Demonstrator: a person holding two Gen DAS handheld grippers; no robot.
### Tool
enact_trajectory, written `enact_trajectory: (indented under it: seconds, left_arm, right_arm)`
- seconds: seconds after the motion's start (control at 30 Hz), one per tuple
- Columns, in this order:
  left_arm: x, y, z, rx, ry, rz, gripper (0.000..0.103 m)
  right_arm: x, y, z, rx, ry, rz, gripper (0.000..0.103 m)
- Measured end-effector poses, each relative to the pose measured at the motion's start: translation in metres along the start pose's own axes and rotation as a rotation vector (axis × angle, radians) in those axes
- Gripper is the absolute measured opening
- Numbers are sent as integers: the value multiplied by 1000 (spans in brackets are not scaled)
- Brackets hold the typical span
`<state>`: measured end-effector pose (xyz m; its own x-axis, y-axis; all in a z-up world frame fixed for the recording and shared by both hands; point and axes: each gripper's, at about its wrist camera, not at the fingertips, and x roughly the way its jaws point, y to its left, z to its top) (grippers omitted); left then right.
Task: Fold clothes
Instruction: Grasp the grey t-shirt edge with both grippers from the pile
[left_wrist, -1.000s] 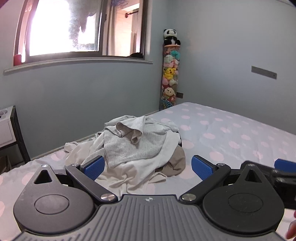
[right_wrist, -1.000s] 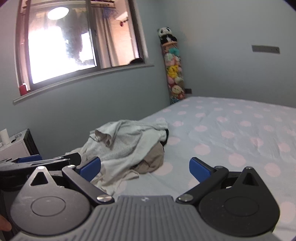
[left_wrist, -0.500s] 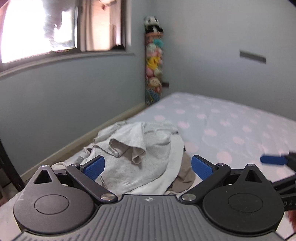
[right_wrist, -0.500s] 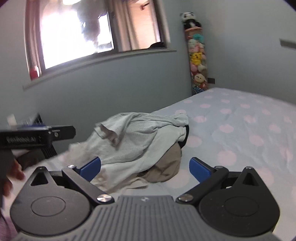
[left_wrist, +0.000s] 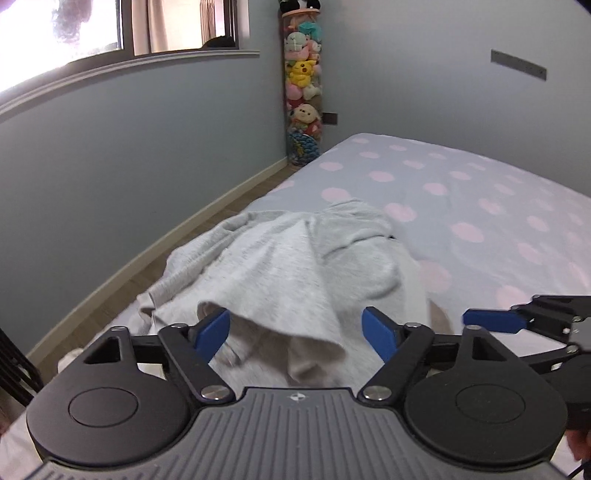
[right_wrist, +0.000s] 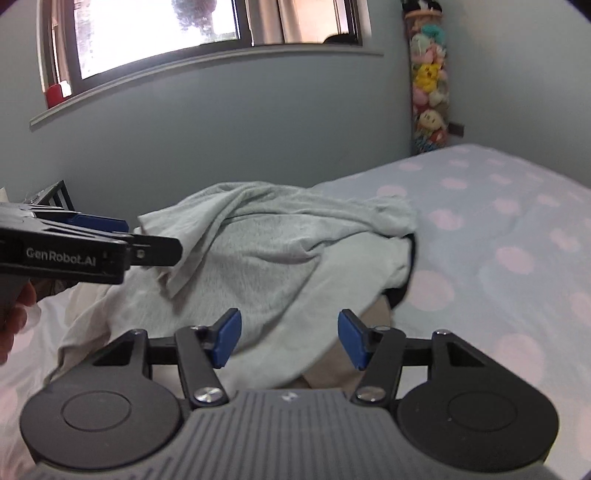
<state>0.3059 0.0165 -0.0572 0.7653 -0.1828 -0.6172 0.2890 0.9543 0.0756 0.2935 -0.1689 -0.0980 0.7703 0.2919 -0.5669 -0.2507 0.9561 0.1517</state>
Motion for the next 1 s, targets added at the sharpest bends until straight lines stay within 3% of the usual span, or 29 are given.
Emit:
enact_trajectory:
  seconds: [0.1, 0.17, 0.23, 0.3, 0.33, 0.53, 0.63, 0.87, 1.0]
  left_arm:
    - [11, 4, 1, 21, 10, -9, 56]
    - [16, 7, 3, 30, 17, -26, 44]
    - [14, 7, 9, 46, 13, -39, 25]
    - [11, 7, 15, 65, 8, -50, 10]
    - [8, 7, 18, 71, 5, -57, 8]
    - [-36, -8, 35, 110, -47, -128, 5]
    - [-71, -24, 38, 118, -71, -182, 4]
    - [-169, -87, 19, 162, -107, -397, 4]
    - [-220, -135, -9, 168, -104, -550, 4]
  right_arm:
    - [28, 5, 3, 28, 14, 31, 61]
    - [43, 10, 5, 47, 21, 51, 55]
    - [48, 13, 10, 62, 21, 49, 28]
    - [49, 15, 15, 76, 18, 40, 14]
    - [50, 16, 17, 83, 17, 36, 6]
    - [-8, 21, 34, 13, -101, -26, 5]
    - [-51, 15, 39, 40, -159, -69, 5]
    - [-177, -2, 10, 68, -293, -161, 4]
    - [-251, -18, -30, 130, -336, -216, 5]
